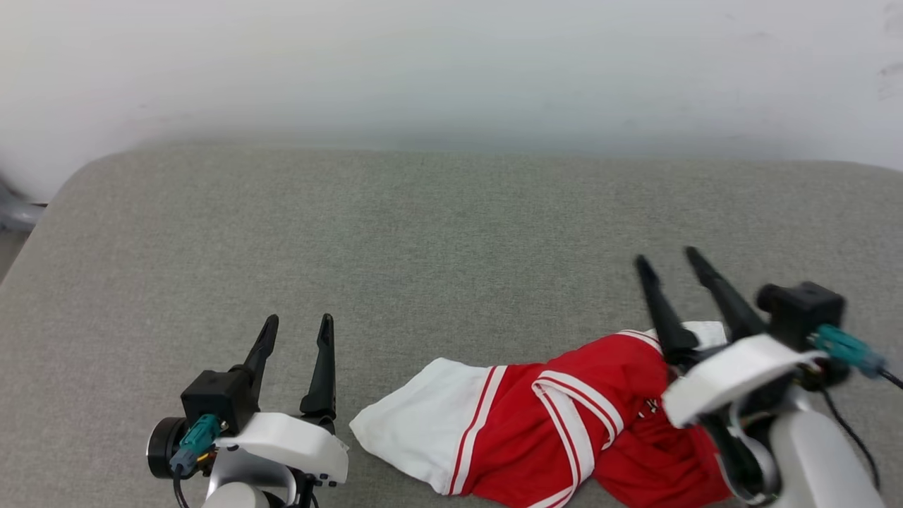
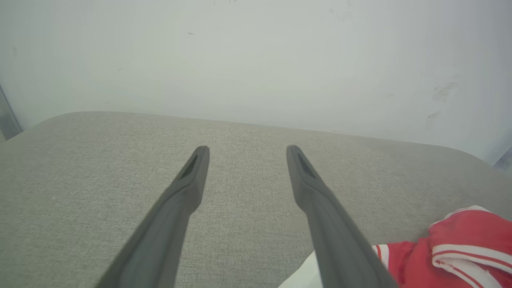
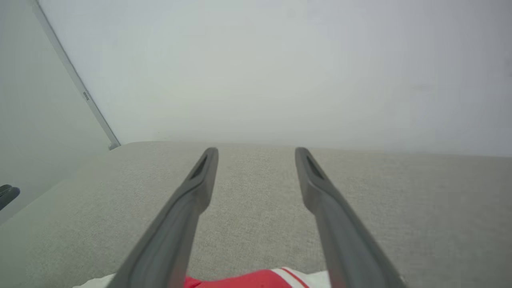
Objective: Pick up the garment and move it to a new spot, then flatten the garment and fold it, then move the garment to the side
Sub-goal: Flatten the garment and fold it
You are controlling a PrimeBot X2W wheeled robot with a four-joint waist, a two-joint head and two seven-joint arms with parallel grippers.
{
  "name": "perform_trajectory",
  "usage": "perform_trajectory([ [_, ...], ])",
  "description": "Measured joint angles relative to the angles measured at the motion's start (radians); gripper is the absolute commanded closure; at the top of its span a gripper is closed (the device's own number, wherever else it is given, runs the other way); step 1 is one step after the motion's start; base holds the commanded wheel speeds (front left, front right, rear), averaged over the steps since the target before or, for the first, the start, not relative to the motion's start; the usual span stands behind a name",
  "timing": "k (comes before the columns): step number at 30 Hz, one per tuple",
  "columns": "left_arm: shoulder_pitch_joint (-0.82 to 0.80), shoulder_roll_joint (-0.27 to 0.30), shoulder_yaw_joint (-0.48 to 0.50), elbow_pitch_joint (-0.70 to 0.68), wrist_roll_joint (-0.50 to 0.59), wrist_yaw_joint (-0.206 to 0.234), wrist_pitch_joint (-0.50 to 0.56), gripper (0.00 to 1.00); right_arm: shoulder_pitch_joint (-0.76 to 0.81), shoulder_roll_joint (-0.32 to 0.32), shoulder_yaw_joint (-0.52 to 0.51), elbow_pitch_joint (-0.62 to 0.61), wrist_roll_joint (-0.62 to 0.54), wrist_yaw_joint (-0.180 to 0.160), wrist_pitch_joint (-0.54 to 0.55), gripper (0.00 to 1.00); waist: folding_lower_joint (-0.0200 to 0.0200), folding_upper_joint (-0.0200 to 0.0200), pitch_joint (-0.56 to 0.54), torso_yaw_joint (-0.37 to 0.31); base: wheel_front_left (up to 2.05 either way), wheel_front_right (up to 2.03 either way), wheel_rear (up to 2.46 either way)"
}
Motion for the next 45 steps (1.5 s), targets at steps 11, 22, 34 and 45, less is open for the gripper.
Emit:
perform_trajectory([
  [11,0.02,0.023,0.004,-0.023,-0.007,0.012,0.017,0.0,0.221,0.038,-0.234,-0.268,-0.103,0.0,0.115,0.0,0.0,0.0,-0.017,-0.026,0.0,0.0,0.0],
  [22,0.016,0.085,-0.01,-0.05,-0.082,-0.037,0.22,0.0,0.272,0.043,-0.275,-0.331,-0.087,0.0,0.169,0.0,0.0001,0.0,-0.001,-0.043,0.0,0.0,0.0],
  [34,-0.055,0.219,-0.136,-0.07,-0.229,-0.122,0.786,0.0,0.238,0.044,-0.252,-0.317,-0.06,0.0,0.159,0.0,0.0002,0.0,0.084,-0.093,0.0,0.0,0.0],
  [45,-0.118,0.226,-0.236,0.022,-0.195,-0.162,0.929,0.67,0.216,0.044,-0.253,-0.283,-0.043,0.0,0.15,0.0,0.0001,0.0,0.13,-0.125,0.0,0.0,0.0],
])
